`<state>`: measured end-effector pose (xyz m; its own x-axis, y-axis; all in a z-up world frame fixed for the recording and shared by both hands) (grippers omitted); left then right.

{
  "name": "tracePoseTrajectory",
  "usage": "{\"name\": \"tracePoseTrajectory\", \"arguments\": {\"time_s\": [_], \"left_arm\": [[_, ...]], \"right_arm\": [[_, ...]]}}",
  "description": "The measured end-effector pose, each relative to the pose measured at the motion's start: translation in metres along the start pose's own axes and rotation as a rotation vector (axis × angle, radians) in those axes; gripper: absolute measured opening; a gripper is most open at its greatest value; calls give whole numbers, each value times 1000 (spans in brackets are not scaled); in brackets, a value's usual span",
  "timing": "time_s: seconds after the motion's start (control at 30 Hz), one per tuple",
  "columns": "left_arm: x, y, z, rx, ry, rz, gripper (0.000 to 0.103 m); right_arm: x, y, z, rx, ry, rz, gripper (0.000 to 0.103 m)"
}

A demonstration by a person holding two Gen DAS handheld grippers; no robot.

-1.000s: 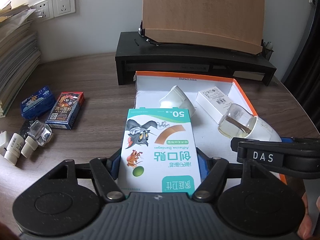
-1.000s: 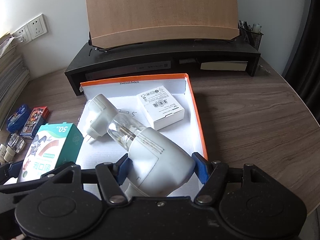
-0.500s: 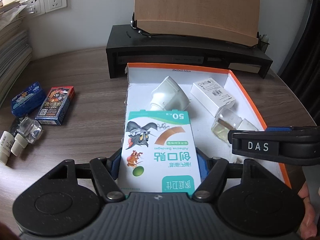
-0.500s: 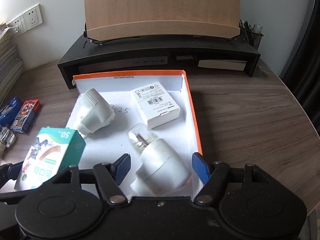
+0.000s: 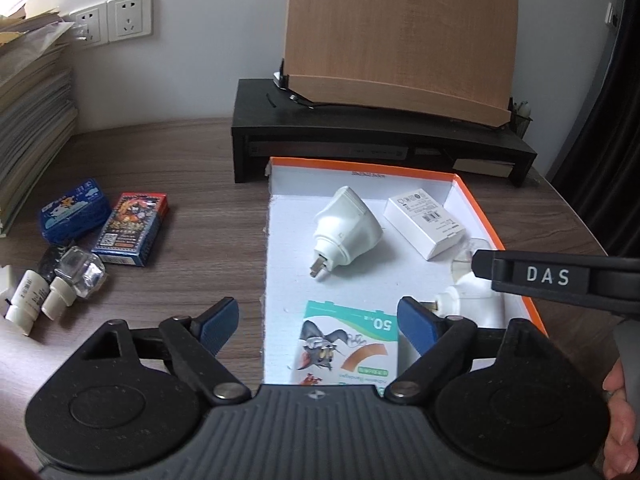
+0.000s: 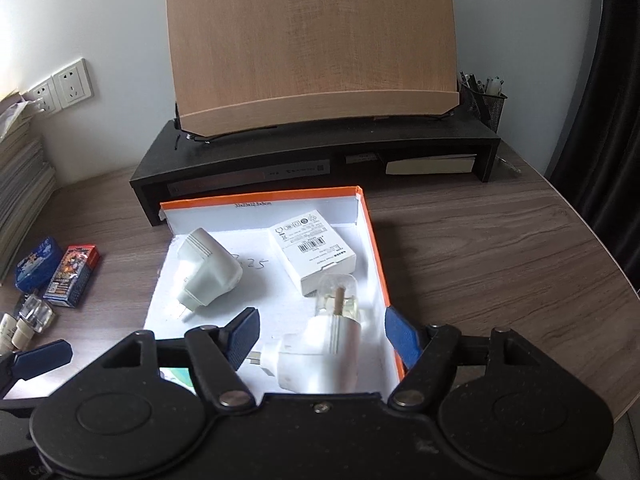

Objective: Organize rigid objects
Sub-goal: 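Withdraw both grippers from the box toward the scattered items on the desk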

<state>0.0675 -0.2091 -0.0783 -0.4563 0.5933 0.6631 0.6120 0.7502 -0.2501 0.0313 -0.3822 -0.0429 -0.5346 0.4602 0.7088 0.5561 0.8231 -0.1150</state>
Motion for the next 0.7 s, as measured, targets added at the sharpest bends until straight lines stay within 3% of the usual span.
{"name": "tracePoseTrajectory", "arguments": {"time_s": [0.23,0.7], "left_arm": [[30,49,0,58,-40,-95,90],[86,201,18,234,-87,-325,87]], "right_arm": [[19,44,1,37,-15,-109,83],[37,158,21,191,0,-254,83]]}}
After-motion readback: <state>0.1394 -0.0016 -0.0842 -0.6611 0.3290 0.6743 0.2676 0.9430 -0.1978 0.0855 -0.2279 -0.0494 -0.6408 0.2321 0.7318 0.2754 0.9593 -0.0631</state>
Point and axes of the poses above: each gripper's, at about its wrist camera, not at the fingertips, and x roughly against the way its jaws point, y to its left, z to its underside, the point moved 7 cm from there along -x, roughly the way its jaws point, and after that the axes turned 14 degrees about z, right-handed, at the moved point
